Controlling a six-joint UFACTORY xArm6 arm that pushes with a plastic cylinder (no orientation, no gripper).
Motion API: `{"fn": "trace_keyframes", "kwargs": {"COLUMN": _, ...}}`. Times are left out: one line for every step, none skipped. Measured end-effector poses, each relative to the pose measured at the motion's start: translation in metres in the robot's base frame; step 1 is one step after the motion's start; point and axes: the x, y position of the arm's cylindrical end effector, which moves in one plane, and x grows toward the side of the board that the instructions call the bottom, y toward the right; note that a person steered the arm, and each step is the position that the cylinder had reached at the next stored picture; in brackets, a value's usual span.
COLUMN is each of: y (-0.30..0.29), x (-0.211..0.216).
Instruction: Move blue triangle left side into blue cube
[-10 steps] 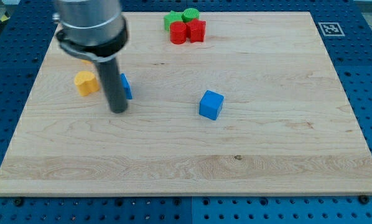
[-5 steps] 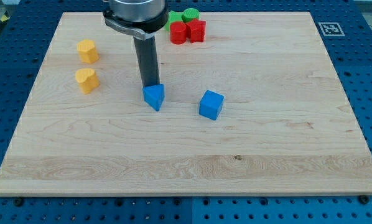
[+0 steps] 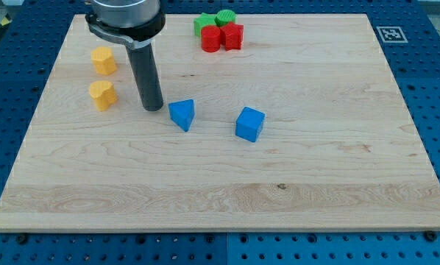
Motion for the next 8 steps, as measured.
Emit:
{"fn": "trace_keyframes", "kwargs": {"y": 0.0, "x": 0.005}}
{"fn": "trace_keyframes", "kwargs": {"y": 0.0, "x": 0.007}}
{"fn": "trace_keyframes", "kwargs": {"y": 0.018, "x": 0.011}}
{"fn": "trace_keyframes", "kwargs": {"y": 0.048, "x": 0.017}}
{"fn": "trace_keyframes", "kwargs": {"y": 0.069, "x": 0.017}}
{"fn": "trace_keyframes", "kwargs": {"y": 0.06, "x": 0.021}}
{"fn": "trace_keyframes", "kwargs": {"y": 0.029, "x": 0.039}}
{"fn": "trace_keyframes", "kwargs": {"y": 0.045, "x": 0.052}}
